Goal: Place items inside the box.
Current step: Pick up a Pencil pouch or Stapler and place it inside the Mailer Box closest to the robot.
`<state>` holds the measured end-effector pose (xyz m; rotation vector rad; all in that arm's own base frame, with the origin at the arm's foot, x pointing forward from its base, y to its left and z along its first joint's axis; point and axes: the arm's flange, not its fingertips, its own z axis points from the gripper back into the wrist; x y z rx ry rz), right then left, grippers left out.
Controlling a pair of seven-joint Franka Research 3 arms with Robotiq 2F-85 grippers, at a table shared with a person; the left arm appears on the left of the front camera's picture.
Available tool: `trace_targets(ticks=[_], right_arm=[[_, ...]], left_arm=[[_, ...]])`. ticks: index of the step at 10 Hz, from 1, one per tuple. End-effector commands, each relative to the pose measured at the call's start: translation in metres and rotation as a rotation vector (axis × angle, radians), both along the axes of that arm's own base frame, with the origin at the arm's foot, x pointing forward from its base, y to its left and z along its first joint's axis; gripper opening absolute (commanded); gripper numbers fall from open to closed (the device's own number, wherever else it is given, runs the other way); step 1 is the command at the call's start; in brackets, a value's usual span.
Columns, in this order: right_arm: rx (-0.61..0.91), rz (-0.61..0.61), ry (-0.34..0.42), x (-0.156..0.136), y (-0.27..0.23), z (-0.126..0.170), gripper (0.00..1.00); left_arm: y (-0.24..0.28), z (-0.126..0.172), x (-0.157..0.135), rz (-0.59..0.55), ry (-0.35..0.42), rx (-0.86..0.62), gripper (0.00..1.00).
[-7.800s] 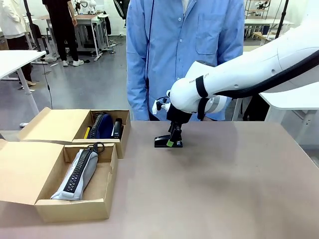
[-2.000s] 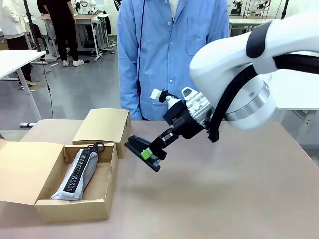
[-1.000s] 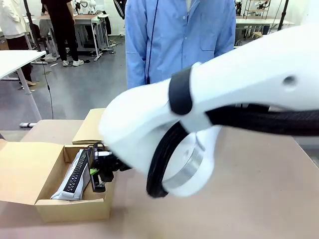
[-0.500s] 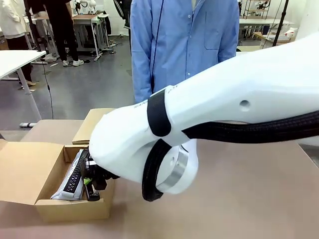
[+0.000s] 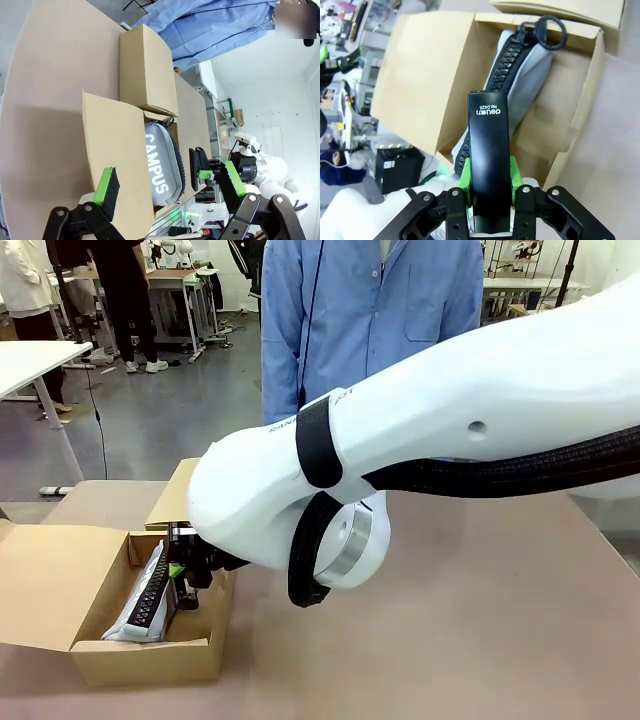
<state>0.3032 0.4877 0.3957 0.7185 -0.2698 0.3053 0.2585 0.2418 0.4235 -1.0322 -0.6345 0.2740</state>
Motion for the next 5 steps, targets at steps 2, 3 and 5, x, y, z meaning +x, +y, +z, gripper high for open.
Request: trace_targets(ticks=[2,3,5], right_arm=[[-0.015,-0.034,0.001,0.0034,0.0263,0.0133,0.31],[-0.018,-0.038,0.002,0.0040,0.0262,0.0132,0.31],[-0.034,-0.040,0.011,0.0058,0.0258,0.0104,0.31]], left_arm=[[-0.0001,0.0009,0.0000,-0.001,-0.030,-0.008,1.00],[-0.0001,0.0009,0.0000,-0.001,-0.030,-0.008,1.00],[-0.0001,0.0009,0.0000,-0.001,-0.030,-0.008,1.00]])
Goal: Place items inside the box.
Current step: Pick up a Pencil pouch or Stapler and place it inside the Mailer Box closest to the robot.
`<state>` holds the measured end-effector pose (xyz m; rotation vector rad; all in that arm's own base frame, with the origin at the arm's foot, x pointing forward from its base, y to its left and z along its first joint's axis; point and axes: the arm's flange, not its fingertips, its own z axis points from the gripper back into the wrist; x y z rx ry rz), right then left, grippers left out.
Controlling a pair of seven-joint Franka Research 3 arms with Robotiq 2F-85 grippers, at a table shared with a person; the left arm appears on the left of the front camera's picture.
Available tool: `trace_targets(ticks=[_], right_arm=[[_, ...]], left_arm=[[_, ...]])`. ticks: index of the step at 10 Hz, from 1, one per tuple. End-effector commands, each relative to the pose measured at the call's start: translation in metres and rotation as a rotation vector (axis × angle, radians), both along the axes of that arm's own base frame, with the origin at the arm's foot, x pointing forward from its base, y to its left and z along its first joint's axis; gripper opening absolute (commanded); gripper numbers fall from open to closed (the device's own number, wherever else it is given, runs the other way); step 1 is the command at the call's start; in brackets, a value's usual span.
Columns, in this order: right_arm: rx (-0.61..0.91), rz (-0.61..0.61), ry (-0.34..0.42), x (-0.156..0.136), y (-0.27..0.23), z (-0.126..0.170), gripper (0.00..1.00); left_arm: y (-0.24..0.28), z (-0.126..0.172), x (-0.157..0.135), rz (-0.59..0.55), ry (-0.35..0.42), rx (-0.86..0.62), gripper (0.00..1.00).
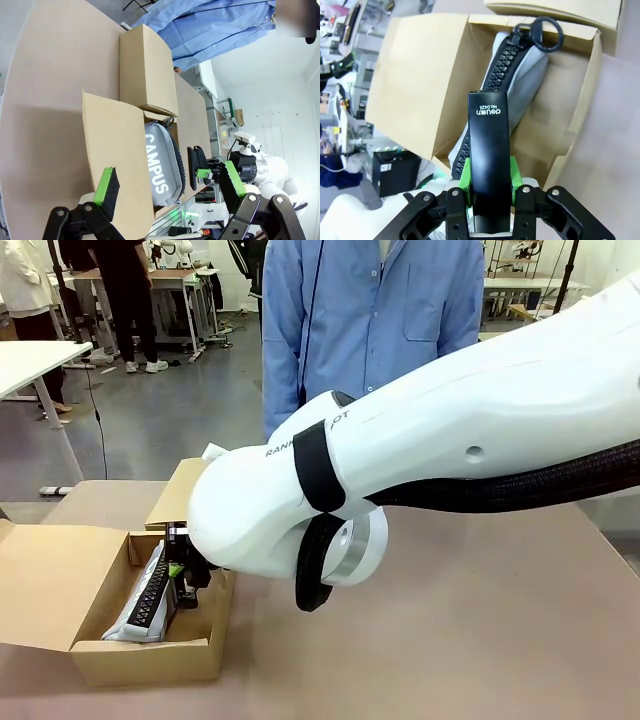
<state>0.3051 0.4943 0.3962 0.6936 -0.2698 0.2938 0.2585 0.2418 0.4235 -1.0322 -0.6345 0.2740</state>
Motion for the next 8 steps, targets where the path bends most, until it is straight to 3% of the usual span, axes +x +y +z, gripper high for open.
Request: trace_targets(ticks=[1,2,3,8], right_arm=[[-0.018,-0.018,0.018,0.0044,0.0195,0.0084,0.47],[-0.024,-0.015,0.029,0.0053,0.0185,0.0074,0.88],[-0.038,-0.006,0.037,0.0062,0.0183,0.0058,1.00],[-0.034,0.004,0.036,0.0061,0.0160,0.0057,1.00]], left_arm=[[-0.0001,0.0009,0.0000,-0.001,-0.030,-0.008,1.00],[-0.0001,0.0009,0.0000,-0.001,-0.030,-0.008,1.00],[-0.0001,0.0009,0.0000,-0.001,-0.030,-0.008,1.00],[-0.0001,0.0009,0.0000,-0.001,-0.030,-0.008,1.00]])
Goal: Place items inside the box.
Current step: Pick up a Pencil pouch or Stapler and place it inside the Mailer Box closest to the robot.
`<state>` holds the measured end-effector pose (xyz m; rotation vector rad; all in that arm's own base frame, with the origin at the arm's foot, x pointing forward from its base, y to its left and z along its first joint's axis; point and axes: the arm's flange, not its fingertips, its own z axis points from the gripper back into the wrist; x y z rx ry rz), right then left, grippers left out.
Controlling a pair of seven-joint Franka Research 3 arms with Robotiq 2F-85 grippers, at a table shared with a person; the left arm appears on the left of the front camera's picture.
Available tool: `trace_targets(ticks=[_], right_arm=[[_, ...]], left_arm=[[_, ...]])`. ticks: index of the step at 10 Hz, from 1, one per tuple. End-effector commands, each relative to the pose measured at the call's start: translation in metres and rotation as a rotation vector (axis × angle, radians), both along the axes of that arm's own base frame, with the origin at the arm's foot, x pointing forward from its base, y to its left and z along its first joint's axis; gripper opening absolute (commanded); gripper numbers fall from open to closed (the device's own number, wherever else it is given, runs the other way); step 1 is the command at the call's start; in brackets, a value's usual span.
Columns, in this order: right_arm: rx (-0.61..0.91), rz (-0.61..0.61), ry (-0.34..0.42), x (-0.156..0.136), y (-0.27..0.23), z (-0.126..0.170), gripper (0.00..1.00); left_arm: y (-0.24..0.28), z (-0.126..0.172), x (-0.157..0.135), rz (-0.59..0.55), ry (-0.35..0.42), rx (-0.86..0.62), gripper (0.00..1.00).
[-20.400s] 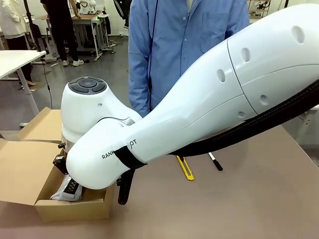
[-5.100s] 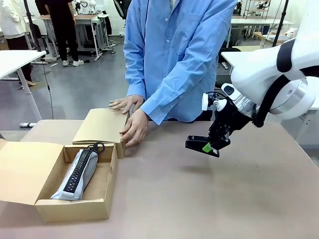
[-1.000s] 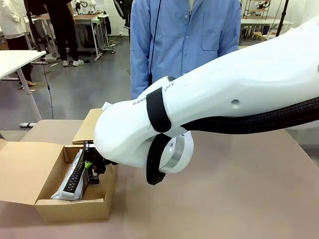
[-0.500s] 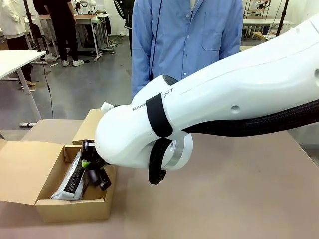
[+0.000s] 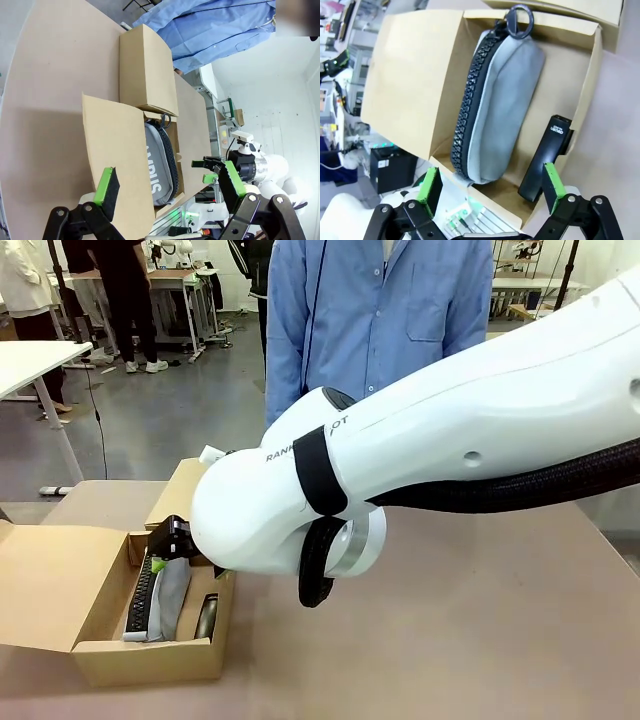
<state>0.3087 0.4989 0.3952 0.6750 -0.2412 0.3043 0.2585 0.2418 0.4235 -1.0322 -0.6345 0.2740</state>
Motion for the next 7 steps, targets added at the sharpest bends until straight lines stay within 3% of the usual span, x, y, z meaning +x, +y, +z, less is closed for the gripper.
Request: trace_targets(ticks=[1,3,4,6,7], right_arm=[[-0.009,-0.008,0.016,0.002,0.011,0.007,1.00],[0.004,0.018,0.033,0.003,0.006,0.008,1.00],[0.043,0.096,0.063,0.003,-0.014,0.015,1.00],[0.221,0.266,0.116,0.000,-0.090,0.028,1.00],[0.316,0.265,0.105,-0.009,-0.136,0.029,1.00]], left_arm=[[0.000,0.001,0.000,-0.001,-0.030,-0.008,1.00],[0.000,0.001,0.000,-0.001,-0.030,-0.008,1.00],[0.000,0.001,0.000,-0.001,-0.030,-0.008,1.00],[0.000,0.001,0.000,-0.001,-0.030,-0.008,1.00],[0.000,0.001,0.000,-0.001,-0.030,-0.008,1.00]])
